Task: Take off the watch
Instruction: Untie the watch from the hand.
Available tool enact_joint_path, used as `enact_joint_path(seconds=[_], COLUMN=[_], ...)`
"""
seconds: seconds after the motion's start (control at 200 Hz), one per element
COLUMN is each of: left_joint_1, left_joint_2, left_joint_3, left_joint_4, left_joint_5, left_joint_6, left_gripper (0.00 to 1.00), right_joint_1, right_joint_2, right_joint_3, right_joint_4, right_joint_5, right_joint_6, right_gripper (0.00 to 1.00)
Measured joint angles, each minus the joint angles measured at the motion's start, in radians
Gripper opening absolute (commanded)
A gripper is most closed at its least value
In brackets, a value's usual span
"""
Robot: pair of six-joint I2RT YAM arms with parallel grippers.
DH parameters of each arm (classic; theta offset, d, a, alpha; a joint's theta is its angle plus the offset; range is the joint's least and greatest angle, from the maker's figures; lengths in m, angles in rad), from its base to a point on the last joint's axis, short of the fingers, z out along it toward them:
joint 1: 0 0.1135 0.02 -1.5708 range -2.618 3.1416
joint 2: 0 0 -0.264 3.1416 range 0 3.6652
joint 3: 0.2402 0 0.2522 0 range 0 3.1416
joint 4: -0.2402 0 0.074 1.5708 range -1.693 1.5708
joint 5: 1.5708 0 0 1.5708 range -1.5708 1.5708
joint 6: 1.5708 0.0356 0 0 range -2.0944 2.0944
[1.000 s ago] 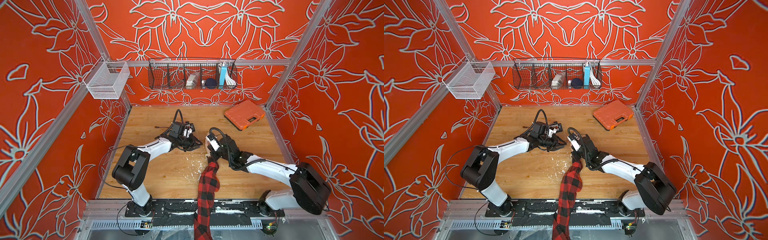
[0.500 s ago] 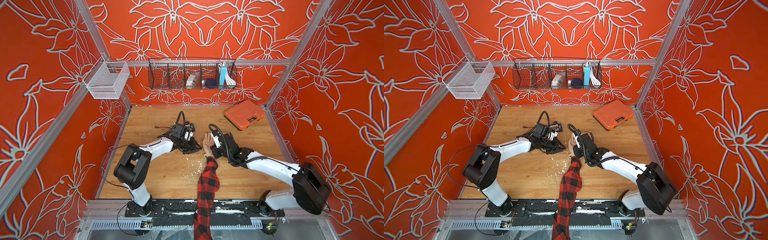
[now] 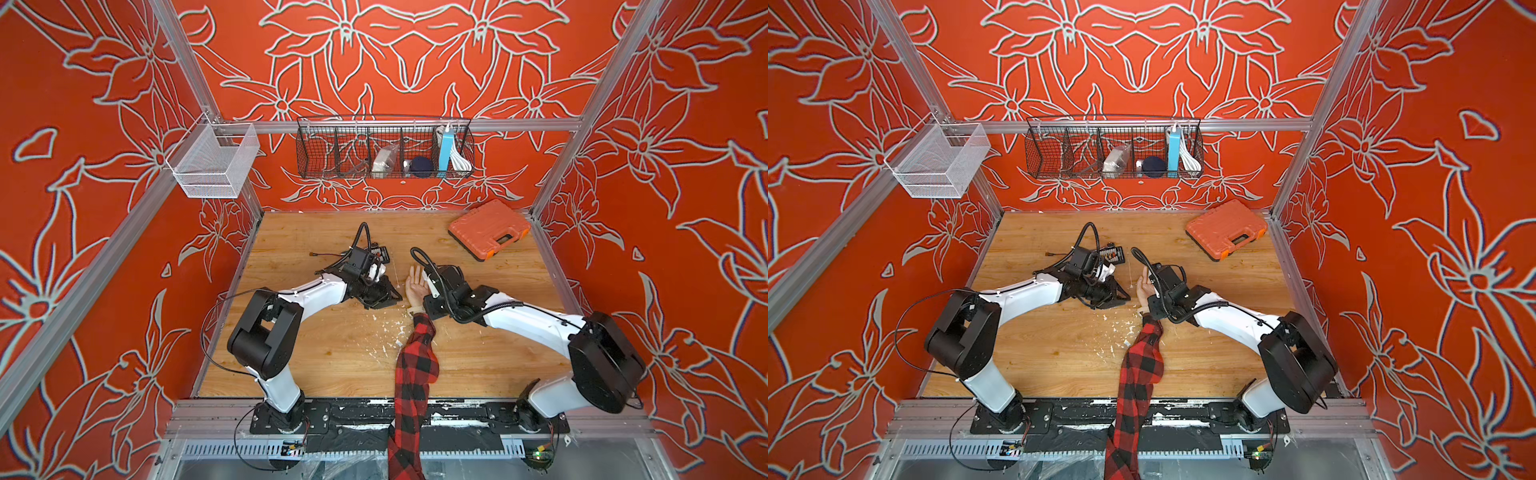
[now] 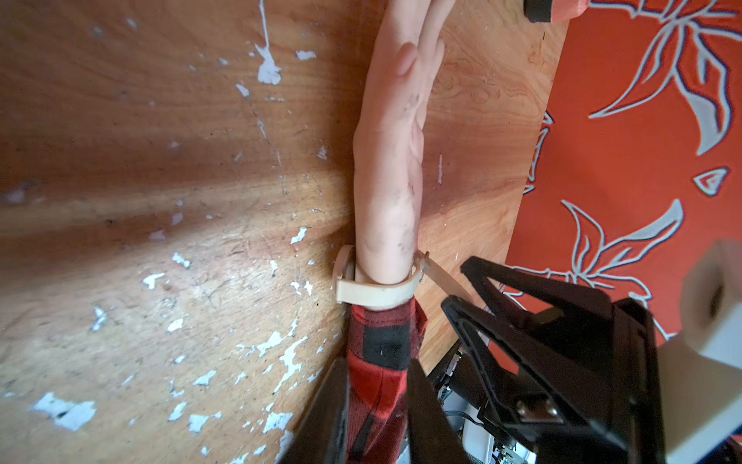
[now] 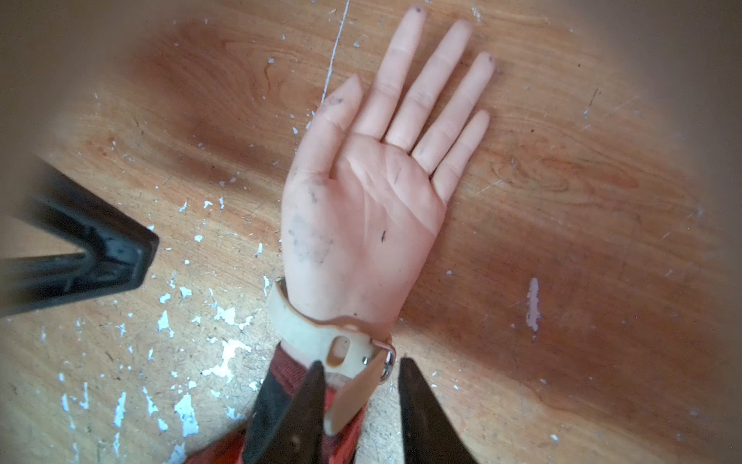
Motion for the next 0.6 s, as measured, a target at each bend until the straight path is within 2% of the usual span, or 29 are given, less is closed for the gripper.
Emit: enact_joint_path(seconds=[0.265, 0.601], left_joint_1=[0.000, -0.026], left_joint_2=[-0.013, -0.023], left_joint_3=[0.013, 0.095], left_joint_4=[-0.034, -0.101], left_joint_5=[-0.026, -0.087], left_joint_6=[0.031, 0.123], left_gripper=[0.28, 0.34], right_joint_1=[-0.024, -0.064], right_joint_2=[-0.006, -0.064], right_joint_3=[-0.003, -0.040], right_joint_4=[-0.021, 0.004], right_joint_5=[-0.012, -0.088], right_joint_6=[0.024, 0.017], right_gripper=[0.00, 0.00])
